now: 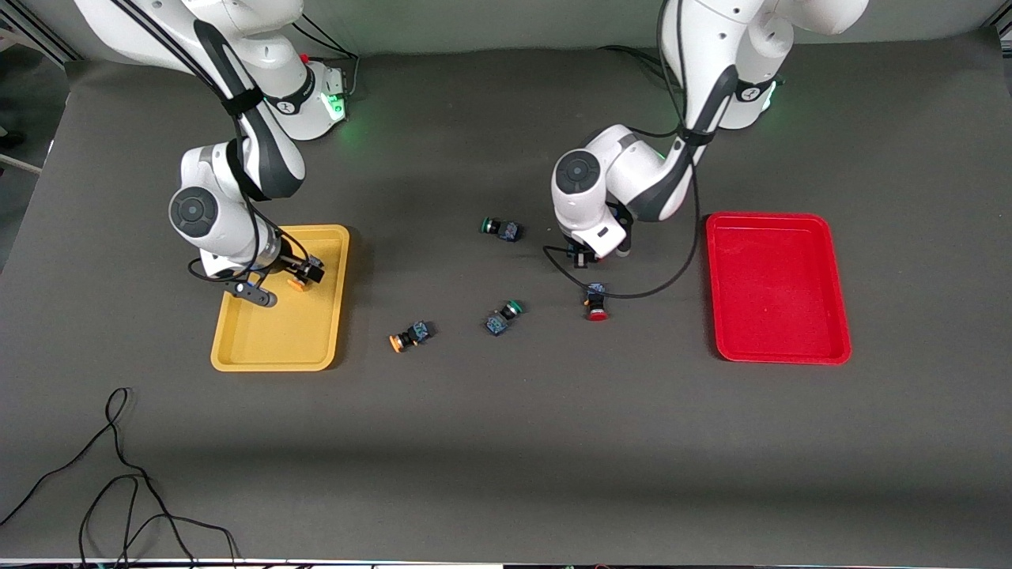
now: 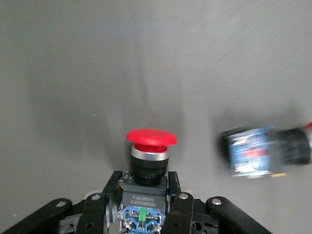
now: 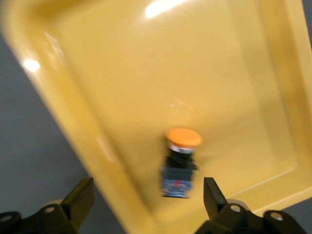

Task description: Place red and yellow buttons in trays

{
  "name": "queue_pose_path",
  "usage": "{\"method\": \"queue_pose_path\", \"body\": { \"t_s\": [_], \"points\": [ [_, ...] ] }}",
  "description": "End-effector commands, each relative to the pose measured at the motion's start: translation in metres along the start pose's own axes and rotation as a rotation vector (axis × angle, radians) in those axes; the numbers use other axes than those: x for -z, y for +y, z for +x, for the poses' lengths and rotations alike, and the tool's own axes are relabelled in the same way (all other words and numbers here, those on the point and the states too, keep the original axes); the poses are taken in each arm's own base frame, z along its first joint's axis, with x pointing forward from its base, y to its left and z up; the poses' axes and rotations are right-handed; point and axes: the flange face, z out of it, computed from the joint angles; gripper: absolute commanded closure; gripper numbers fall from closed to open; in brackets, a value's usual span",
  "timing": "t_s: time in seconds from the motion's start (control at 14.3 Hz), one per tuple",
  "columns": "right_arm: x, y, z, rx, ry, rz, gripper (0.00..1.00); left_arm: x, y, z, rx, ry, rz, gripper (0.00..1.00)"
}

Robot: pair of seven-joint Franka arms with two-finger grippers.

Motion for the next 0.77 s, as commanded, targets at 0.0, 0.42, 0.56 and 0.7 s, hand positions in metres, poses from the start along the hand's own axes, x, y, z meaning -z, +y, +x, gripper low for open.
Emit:
{"method": "queue_pose_path", "body": {
  "t_s": [0.0, 0.42, 0.56, 0.7],
  "points": [
    [0.046, -0.076, 0.02, -0.085, 0.028, 0.05, 0.0, 0.061, 0.036, 0.048, 0.083, -0.001, -0.013, 0.76],
    [0.038, -0.221, 0.03, -0.299, -0.046, 0.115, 0.0, 0.079, 0.106, 0.224, 0.233, -0.004, 0.048, 0.82],
    [-0.001, -0.239, 0.021, -0.312, -0.078, 0.089, 0.0, 0.069, 0.119, 0.283, 0.24, -0.01, 0.064, 0.84],
    [-0.041, -0.239, 0.018, -0.332, -0.095, 0.052, 0.0, 0.057, 0.124, 0.329, 0.235, -0.021, 0.073, 0.87]
  ]
}}
